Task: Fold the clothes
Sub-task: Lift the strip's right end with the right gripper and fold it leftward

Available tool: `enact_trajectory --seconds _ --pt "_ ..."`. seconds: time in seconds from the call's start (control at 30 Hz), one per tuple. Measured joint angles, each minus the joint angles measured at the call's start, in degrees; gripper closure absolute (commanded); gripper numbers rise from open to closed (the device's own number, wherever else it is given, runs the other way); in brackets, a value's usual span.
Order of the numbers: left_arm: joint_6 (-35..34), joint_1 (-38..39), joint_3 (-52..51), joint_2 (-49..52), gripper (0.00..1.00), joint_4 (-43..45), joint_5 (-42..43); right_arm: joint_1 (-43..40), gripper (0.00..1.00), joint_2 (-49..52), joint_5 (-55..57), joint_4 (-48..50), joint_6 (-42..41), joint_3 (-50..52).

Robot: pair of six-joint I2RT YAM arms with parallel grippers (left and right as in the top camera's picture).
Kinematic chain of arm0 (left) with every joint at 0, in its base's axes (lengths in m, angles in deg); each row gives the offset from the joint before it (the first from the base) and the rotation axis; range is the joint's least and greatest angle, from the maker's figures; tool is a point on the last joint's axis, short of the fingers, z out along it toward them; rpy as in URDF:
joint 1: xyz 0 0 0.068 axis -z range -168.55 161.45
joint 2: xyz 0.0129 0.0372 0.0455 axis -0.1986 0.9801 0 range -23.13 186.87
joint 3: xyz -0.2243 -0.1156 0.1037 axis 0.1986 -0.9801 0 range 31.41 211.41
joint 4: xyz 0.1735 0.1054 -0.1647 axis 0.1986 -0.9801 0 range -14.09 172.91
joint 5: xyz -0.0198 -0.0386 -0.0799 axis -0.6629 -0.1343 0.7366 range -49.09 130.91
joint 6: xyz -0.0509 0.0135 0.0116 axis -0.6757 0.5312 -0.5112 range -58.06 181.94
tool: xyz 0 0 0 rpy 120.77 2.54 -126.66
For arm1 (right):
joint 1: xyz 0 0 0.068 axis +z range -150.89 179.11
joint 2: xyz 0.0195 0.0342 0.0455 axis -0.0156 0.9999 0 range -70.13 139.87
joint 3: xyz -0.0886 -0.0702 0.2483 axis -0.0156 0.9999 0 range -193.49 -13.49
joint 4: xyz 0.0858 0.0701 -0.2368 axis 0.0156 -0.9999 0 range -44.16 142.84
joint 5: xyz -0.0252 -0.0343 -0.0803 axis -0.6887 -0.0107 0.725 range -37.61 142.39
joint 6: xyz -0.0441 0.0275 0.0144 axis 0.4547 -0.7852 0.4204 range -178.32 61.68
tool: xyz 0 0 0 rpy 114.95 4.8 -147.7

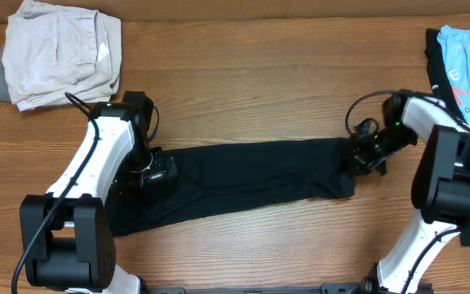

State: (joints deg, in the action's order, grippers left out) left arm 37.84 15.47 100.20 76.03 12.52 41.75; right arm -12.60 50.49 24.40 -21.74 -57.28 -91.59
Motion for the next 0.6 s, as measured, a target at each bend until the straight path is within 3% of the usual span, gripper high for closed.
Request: enact_trajectory --seconds 0.33,0.6 --pt "0.0 0.0 0.0 0.0 0.0 0.26 0.22 -5.2 0.96 -4.59 8.39 -7.28 -4.35 -9.18" --pt "0.0 0.0 0.0 0.0 0.0 1.31 0.22 -0.48 0.96 -15.43 9.35 -7.67 -5.51 -10.71"
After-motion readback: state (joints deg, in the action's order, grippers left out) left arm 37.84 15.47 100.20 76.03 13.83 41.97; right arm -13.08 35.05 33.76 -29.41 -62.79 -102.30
